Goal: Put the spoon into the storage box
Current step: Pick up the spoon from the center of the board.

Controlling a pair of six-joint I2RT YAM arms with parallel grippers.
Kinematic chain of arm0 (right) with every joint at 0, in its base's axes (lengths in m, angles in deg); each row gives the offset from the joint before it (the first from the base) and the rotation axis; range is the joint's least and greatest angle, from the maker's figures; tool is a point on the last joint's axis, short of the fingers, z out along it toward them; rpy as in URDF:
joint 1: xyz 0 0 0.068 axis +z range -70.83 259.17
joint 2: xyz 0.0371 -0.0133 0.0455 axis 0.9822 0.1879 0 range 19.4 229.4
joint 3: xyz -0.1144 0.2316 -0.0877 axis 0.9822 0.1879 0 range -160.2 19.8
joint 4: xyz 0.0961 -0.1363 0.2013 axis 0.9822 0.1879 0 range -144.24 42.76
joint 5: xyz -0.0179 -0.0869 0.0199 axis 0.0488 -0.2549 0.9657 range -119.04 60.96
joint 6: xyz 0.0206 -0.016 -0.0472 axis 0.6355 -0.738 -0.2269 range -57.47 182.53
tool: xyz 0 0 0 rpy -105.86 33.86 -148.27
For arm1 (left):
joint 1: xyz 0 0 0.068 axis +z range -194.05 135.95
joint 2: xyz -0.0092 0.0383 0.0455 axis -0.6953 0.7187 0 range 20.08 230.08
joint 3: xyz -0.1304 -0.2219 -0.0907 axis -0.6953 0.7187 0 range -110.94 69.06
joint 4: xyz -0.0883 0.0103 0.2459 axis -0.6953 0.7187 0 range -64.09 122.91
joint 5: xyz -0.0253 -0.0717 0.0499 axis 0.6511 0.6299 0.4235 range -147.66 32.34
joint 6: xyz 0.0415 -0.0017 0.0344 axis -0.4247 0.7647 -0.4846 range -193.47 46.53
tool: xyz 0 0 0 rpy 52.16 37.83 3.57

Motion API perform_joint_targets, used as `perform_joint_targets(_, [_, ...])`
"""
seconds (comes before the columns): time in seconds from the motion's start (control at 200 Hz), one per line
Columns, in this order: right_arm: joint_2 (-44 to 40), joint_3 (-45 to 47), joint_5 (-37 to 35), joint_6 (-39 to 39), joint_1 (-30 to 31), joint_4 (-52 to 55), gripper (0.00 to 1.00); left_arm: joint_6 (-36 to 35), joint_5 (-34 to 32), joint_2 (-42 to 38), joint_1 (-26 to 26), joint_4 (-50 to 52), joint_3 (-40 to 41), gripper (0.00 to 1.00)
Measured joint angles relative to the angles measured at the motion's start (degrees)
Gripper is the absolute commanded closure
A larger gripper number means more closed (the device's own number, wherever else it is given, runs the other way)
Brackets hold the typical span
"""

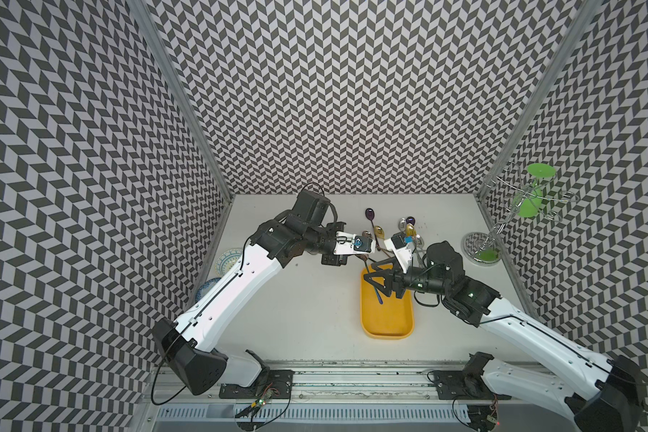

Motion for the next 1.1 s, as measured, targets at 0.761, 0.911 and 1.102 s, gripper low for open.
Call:
perform_joint_targets(0.761, [1.75,2.45,-1.16,0.66,0.42,-0.09,1.0,1.14,2.71,-1.18,0.63,2.08,-2.01,0.01])
perform_joint_targets(0.911, [1.29,5.18,-3.08,3.43,-0.17,1.18,1.0,5.35,5.05,-2.47,4.02,0.55,-1.9,0.01])
perform_joint_targets(1.102, [0.02,8.15,-4.31,9.31,-1.46,1.97,1.0,14.82,7.08,-4.17,9.51,-5.6,0.61,0.01])
